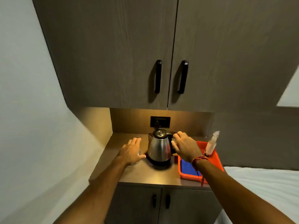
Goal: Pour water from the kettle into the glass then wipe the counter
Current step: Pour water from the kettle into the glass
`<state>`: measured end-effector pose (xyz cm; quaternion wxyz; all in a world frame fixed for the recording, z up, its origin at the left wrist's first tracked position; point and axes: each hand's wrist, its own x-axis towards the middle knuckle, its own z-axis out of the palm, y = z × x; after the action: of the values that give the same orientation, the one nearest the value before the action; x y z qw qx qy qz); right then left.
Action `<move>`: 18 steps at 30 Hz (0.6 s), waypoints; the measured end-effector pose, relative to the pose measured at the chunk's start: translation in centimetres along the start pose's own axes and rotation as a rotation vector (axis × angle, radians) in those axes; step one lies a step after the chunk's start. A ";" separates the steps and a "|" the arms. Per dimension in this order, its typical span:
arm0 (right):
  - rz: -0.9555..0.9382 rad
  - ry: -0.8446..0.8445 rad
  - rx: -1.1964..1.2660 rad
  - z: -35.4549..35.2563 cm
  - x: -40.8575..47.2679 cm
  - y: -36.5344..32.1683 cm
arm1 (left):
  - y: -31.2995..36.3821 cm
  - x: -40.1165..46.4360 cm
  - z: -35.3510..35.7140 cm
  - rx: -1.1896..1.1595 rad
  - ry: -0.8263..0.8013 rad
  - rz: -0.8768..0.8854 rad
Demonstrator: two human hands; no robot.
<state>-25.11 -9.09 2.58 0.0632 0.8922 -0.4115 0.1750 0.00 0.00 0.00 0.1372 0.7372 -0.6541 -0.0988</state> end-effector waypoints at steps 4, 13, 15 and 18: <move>0.149 -0.052 0.065 3.6 3.2 1.8 | -3.5 2.8 3.1 -0.293 -0.026 -0.304; 0.564 -0.088 0.539 10.9 8.3 4.7 | -8.5 6.8 9.7 -0.702 0.074 -0.529; 0.623 -0.081 0.722 11.9 9.0 5.4 | -9.1 7.5 10.5 -0.774 0.097 -0.536; 0.678 -0.087 0.933 12.8 10.1 6.3 | -9.8 8.8 11.4 -0.869 0.114 -0.536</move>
<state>-20.47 -23.68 -5.88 -0.4135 0.6505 -0.5557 0.3116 6.61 -8.47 -13.74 0.4363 0.7583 -0.3320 -0.3527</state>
